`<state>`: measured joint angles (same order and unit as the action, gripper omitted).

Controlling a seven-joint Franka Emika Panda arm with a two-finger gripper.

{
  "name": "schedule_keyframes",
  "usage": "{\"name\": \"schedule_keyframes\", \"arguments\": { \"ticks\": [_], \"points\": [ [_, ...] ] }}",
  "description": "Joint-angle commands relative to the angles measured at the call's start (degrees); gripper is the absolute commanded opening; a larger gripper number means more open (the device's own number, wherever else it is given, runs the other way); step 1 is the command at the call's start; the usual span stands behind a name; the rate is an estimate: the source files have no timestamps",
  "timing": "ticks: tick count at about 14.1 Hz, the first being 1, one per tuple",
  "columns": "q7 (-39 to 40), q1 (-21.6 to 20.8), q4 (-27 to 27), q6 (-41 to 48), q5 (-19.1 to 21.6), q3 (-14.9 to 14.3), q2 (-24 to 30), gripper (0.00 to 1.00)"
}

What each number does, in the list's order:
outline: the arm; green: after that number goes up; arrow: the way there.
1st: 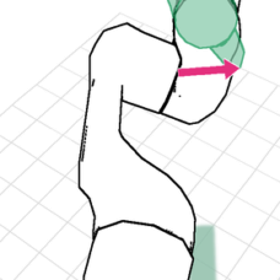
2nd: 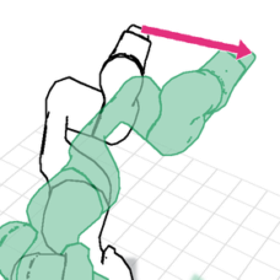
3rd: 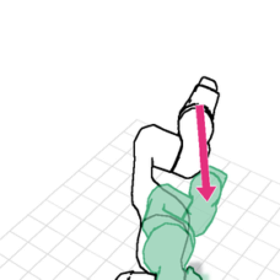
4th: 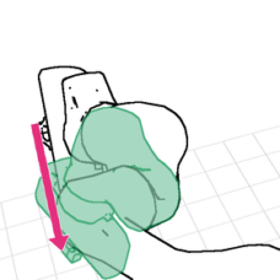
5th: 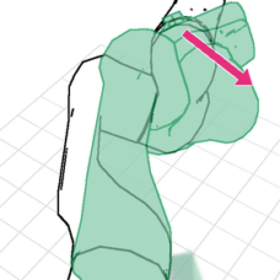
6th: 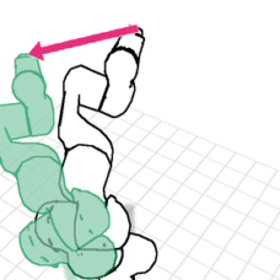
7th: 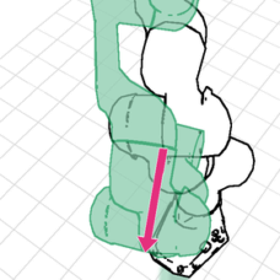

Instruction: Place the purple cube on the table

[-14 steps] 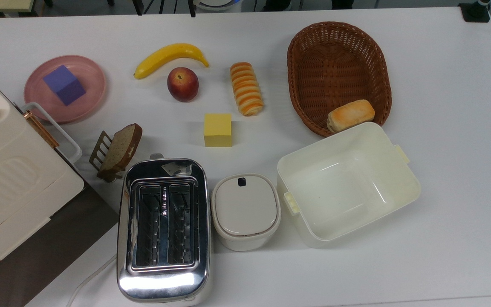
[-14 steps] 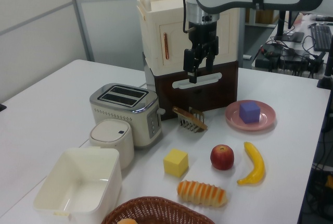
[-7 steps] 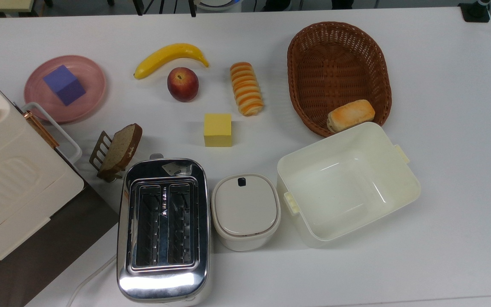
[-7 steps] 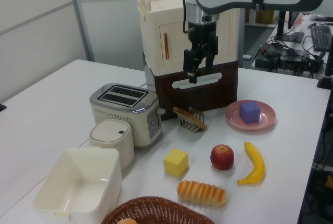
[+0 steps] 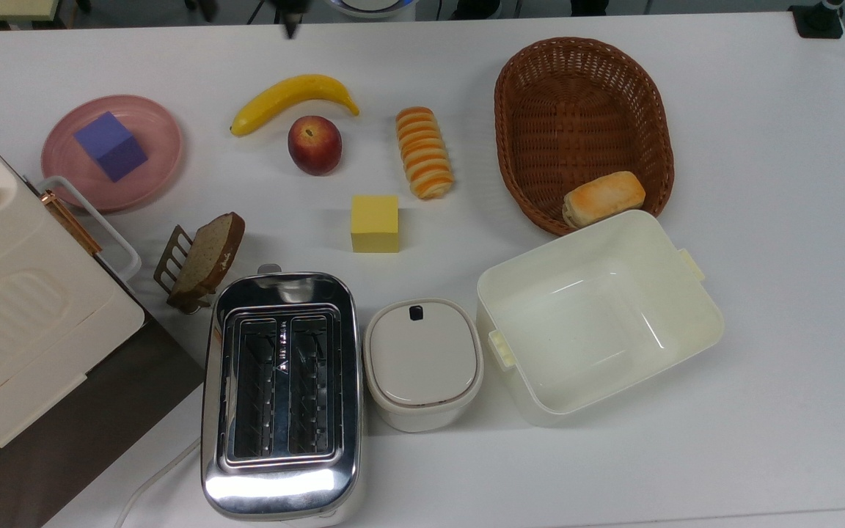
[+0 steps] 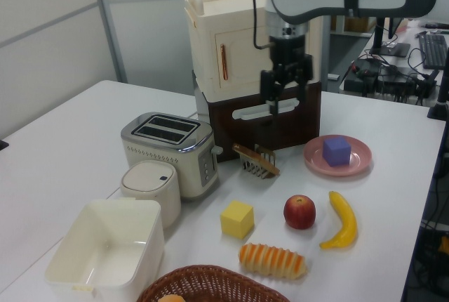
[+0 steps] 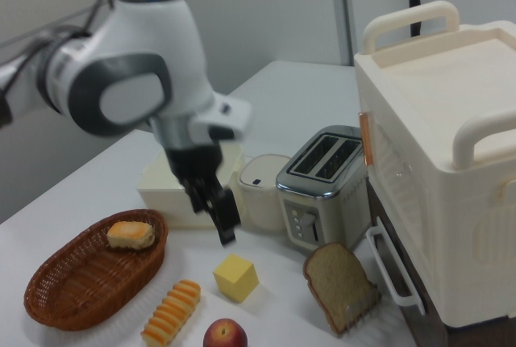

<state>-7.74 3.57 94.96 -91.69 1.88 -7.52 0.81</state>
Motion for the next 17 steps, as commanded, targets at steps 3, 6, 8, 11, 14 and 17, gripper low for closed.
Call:
{"name": "schedule_keyframes", "arguments": {
  "ticks": [3,6,8,11,14,17],
  "points": [
    [-9.75,-5.95,8.65,-11.73,0.15,-17.77,0.96,1.00],
    [-9.75,-5.16,12.42,-20.69,0.14,-20.25,-0.80,1.00],
    [-9.57,-4.28,13.23,-23.87,-0.20,-20.34,-3.26,1.00],
    [-9.05,-1.65,13.40,-28.88,-0.47,-20.25,-7.21,1.00],
    [-6.68,-0.33,13.84,-29.16,-0.56,-20.25,-8.62,1.00],
    [-4.57,1.26,14.72,-30.74,-0.65,-20.25,-10.56,1.00]
  ]
}}
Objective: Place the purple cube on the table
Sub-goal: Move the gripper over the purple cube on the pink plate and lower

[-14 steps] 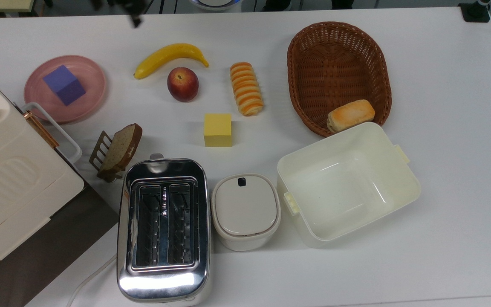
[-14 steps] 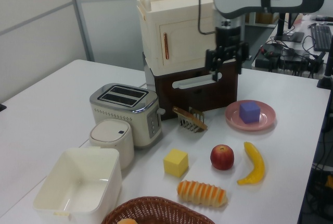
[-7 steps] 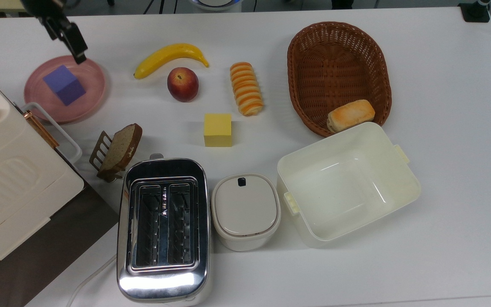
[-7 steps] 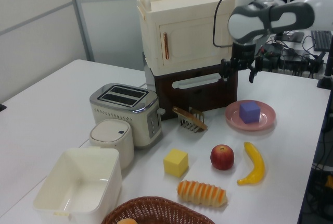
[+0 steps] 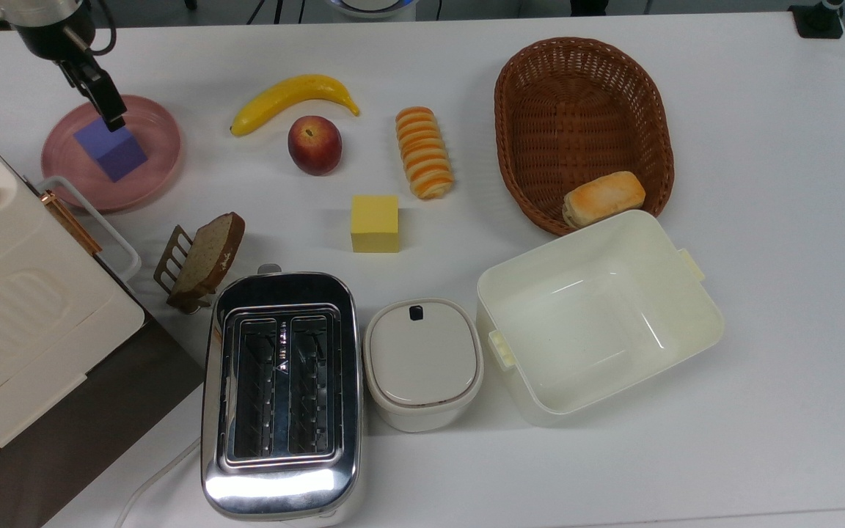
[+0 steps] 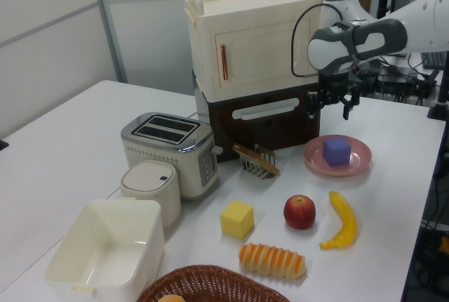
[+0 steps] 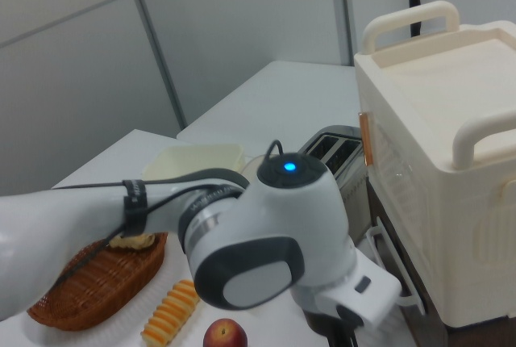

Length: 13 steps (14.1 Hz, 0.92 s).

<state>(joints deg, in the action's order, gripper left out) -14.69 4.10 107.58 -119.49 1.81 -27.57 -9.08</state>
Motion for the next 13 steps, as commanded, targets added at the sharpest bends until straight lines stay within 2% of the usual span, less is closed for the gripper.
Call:
{"name": "schedule_keyframes", "arguments": {
  "ticks": [1,5,10,13],
  "points": [
    [3.16,1.34,2.72,-4.42,-0.58,-0.21,-1.46,1.00],
    [4.58,1.52,4.31,-8.56,-0.67,-0.21,-3.40,1.00],
    [6.16,1.61,4.40,-8.74,-0.84,-0.21,-4.63,1.00],
    [6.25,2.57,5.19,-8.83,-2.51,-0.21,-4.72,1.00]
  ]
}}
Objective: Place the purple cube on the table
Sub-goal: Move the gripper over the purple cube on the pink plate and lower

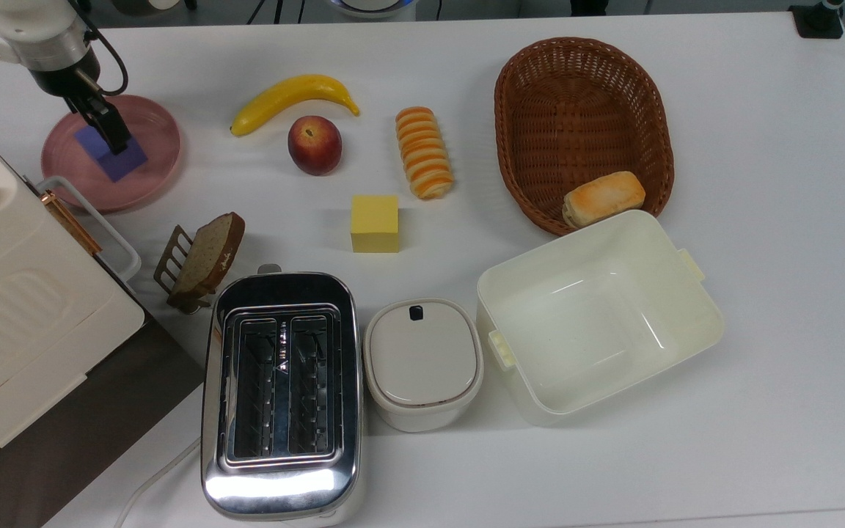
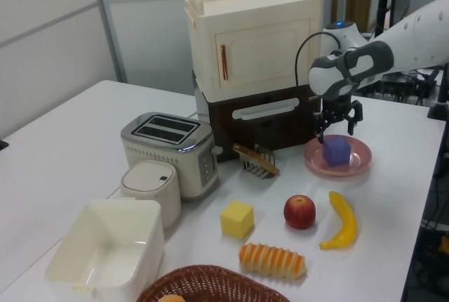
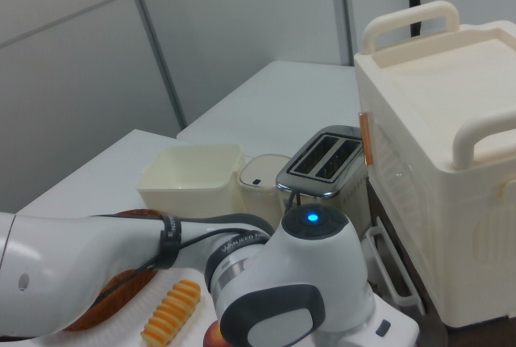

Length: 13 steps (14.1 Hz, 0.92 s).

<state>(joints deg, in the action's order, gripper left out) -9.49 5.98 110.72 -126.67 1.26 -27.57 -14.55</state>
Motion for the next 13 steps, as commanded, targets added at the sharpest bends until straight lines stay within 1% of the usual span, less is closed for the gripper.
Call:
{"name": "schedule_keyframes", "arguments": {
  "ticks": [1,13],
  "points": [
    [1.05,0.79,2.13,-1.65,-2.05,-0.21,0.67,1.00],
    [1.67,1.14,2.22,-3.41,-2.14,0.05,-1.18,1.00]
  ]
}}
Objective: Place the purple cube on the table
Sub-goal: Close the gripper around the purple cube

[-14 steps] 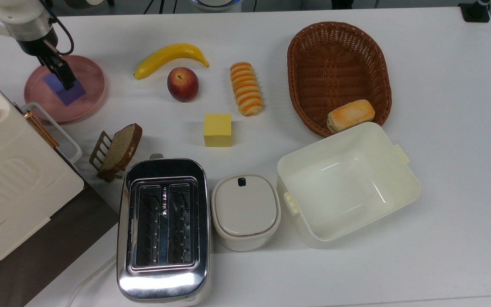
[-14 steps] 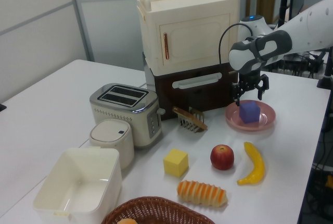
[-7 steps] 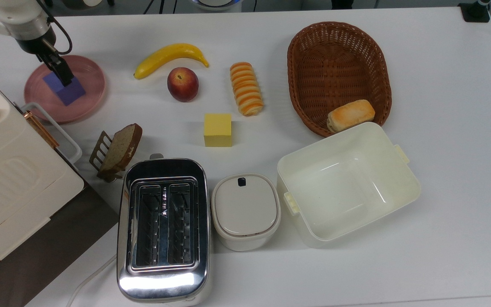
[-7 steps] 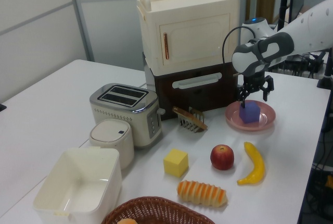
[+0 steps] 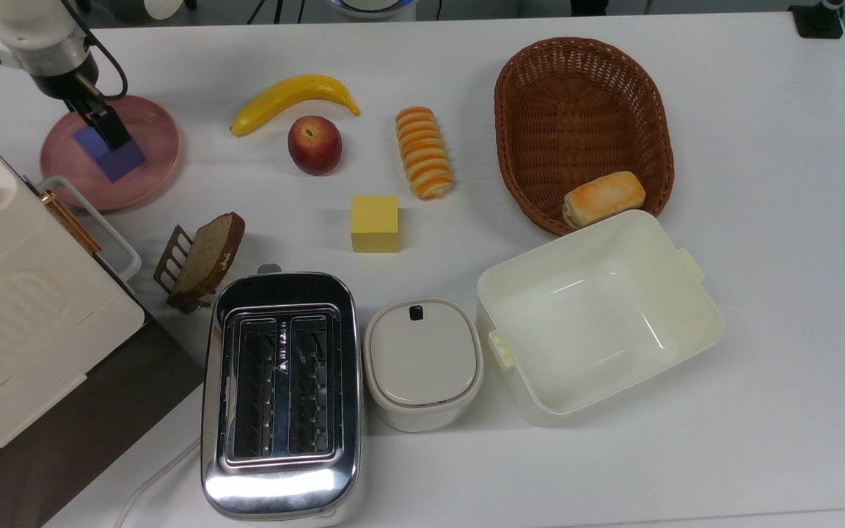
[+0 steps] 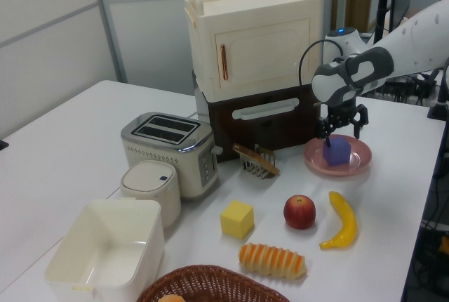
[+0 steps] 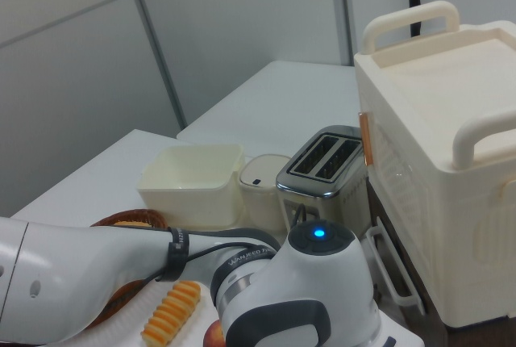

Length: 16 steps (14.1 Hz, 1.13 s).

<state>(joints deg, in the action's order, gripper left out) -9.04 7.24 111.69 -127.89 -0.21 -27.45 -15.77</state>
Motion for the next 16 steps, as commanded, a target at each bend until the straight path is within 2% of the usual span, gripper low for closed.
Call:
{"name": "schedule_keyframes", "arguments": {
  "ticks": [1,16],
  "points": [
    [1.22,-0.12,1.16,-2.19,-0.67,-0.06,0.04,1.00],
    [0.52,-0.30,0.72,-1.75,-0.58,0.29,1.35,1.00]
  ]
}}
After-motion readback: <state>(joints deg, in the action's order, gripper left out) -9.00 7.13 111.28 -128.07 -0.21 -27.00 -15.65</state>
